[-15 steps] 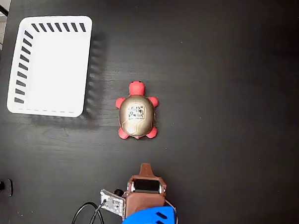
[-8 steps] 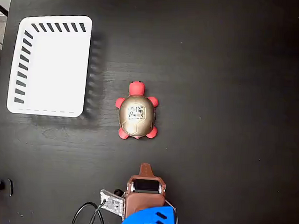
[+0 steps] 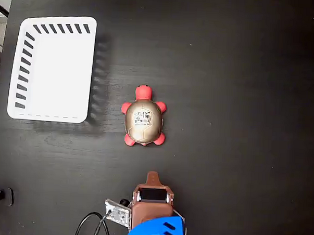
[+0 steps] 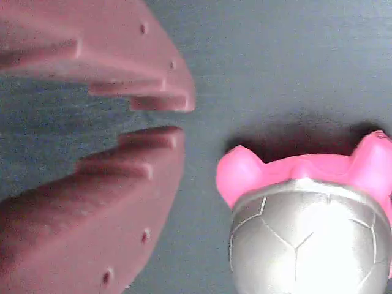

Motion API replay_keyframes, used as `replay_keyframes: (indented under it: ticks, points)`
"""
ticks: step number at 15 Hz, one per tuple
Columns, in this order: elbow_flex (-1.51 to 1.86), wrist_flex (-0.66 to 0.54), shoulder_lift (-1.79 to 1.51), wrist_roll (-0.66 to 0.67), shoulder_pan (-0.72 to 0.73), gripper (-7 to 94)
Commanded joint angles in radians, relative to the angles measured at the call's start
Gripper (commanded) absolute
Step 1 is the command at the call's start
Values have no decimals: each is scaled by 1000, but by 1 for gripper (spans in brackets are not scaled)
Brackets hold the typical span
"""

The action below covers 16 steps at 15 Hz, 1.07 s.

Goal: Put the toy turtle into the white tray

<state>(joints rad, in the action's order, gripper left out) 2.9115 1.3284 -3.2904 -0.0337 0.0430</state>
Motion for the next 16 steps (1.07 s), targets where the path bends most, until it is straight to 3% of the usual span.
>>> replay_keyframes:
  ticks: [1,5,9,14,16]
  points:
    - [-52,-38,44,109,29,0]
    - [-342,-58,376,311,17,0]
    - [-676,2,710,548,-28,0]
    - [-1034,112,1032,790,-21,0]
    - [-1216,229,1177,876,-9,0]
